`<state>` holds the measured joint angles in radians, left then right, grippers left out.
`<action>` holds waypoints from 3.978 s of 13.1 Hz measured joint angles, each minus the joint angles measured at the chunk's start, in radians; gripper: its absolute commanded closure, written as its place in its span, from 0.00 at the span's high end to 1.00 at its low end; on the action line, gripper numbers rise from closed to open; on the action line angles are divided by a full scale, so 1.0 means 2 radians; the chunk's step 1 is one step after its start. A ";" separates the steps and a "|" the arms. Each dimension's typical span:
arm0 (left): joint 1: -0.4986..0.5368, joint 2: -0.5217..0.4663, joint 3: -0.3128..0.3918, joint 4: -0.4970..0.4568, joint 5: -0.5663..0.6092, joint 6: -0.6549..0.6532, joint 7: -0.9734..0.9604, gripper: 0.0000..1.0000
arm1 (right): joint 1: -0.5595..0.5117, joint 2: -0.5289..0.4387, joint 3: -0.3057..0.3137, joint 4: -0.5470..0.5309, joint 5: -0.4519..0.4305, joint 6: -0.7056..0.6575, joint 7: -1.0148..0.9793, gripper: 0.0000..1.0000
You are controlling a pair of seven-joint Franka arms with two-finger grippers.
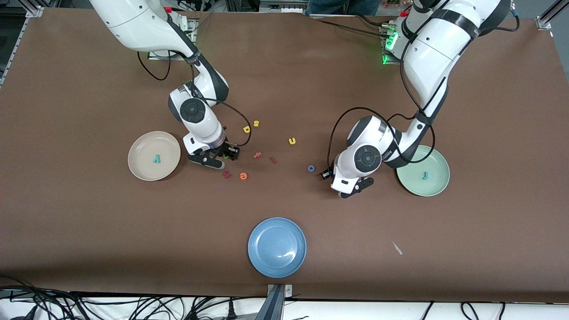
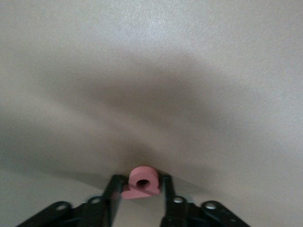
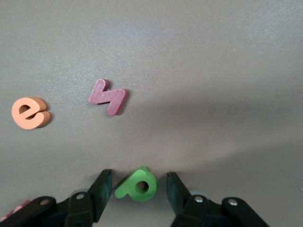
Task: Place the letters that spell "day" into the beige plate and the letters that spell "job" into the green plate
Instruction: 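Close the right gripper on green p while the left gripper grasps g, then carry p to the cream plate while the left gripper carries g to green, then open the right gripper over the cream plate while the left gripper releases, then grasp the yellow a with the right gripper while the left grasps blue o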
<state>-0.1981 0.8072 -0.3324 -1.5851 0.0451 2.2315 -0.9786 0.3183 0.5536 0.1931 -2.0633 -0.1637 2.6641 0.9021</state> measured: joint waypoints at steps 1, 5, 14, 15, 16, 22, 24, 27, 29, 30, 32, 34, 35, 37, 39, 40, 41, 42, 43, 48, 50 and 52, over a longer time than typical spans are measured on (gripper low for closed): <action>0.000 0.000 0.000 0.000 0.000 0.000 0.000 0.14 | 0.000 0.000 0.000 0.000 0.000 0.000 0.000 0.48; 0.000 0.000 0.001 0.002 0.000 0.000 0.000 0.09 | 0.002 0.000 0.001 0.001 0.000 0.003 0.002 0.30; 0.130 -0.064 0.009 0.036 0.000 -0.157 0.178 0.10 | 0.003 -0.004 0.001 0.002 -0.001 0.001 0.001 0.06; 0.151 -0.065 0.010 0.035 0.001 -0.166 0.214 0.11 | 0.003 -0.005 0.000 0.004 -0.001 -0.004 0.000 0.06; 0.171 -0.065 0.011 0.032 0.005 -0.169 0.247 0.11 | 0.002 -0.010 -0.001 0.006 -0.001 -0.019 -0.004 0.06; 0.240 -0.058 0.013 0.005 0.043 -0.173 0.362 1.00 | -0.066 -0.099 -0.004 0.005 -0.002 -0.150 -0.149 0.07; 0.241 -0.053 0.012 0.001 0.043 -0.173 0.366 1.00 | -0.099 -0.130 -0.005 -0.013 -0.002 -0.172 -0.217 0.08; 0.240 -0.051 0.009 0.001 0.043 -0.172 0.366 1.00 | -0.140 -0.168 -0.012 -0.047 -0.002 -0.193 -0.292 0.15; 0.240 -0.051 0.009 0.004 0.043 -0.172 0.366 1.00 | -0.149 -0.181 -0.020 -0.066 -0.002 -0.196 -0.307 0.40; 0.240 -0.052 0.008 0.006 0.043 -0.172 0.366 1.00 | -0.149 -0.185 -0.022 -0.073 -0.002 -0.197 -0.307 0.63; 0.237 -0.053 0.004 0.010 0.043 -0.172 0.364 1.00 | -0.149 -0.185 -0.023 -0.079 0.001 -0.197 -0.307 0.74; 0.233 -0.060 -0.008 0.020 0.043 -0.172 0.348 1.00 | -0.149 -0.185 -0.024 -0.081 0.006 -0.197 -0.307 0.74; 0.226 -0.066 -0.017 0.024 0.043 -0.172 0.326 1.00 | -0.149 -0.185 -0.024 -0.081 0.007 -0.198 -0.307 0.74; 0.199 -0.075 -0.036 0.034 0.043 -0.172 0.253 1.00 | -0.149 -0.184 -0.024 -0.081 0.015 -0.198 -0.307 0.78; 0.158 -0.079 -0.043 0.049 0.032 -0.172 0.177 1.00 | -0.149 -0.179 -0.021 -0.082 0.053 -0.198 -0.306 0.79; 0.139 -0.079 -0.043 0.054 0.017 -0.172 0.151 1.00 | -0.148 -0.174 -0.014 -0.082 0.068 -0.196 -0.303 0.79; 0.123 -0.078 -0.043 0.057 -0.003 -0.172 0.130 1.00 | -0.148 -0.168 0.000 -0.082 0.077 -0.191 -0.287 0.79; 0.109 -0.077 -0.043 0.057 -0.017 -0.171 0.112 1.00 | -0.147 -0.163 0.017 -0.082 0.079 -0.187 -0.262 0.79; 0.095 -0.072 -0.043 0.056 -0.024 -0.166 0.090 1.00 | -0.145 -0.159 0.035 -0.082 0.080 -0.184 -0.232 0.79; 0.010 -0.018 -0.040 0.056 -0.025 -0.044 -0.027 1.00 | -0.142 -0.149 0.122 -0.082 0.080 -0.166 -0.092 0.83; -0.007 0.000 -0.035 0.056 -0.025 -0.023 -0.048 1.00 | -0.136 -0.140 0.150 -0.082 0.075 -0.145 -0.034 0.83; -0.028 0.012 -0.012 0.056 -0.025 -0.020 -0.053 0.96 | -0.120 -0.125 0.160 -0.083 0.053 -0.125 0.020 0.83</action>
<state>-0.2536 0.8309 -0.3563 -1.4728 -0.0049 2.1914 -1.0844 0.0789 0.3036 0.5136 -2.2290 -0.0569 2.4141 0.9431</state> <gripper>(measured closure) 0.000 0.172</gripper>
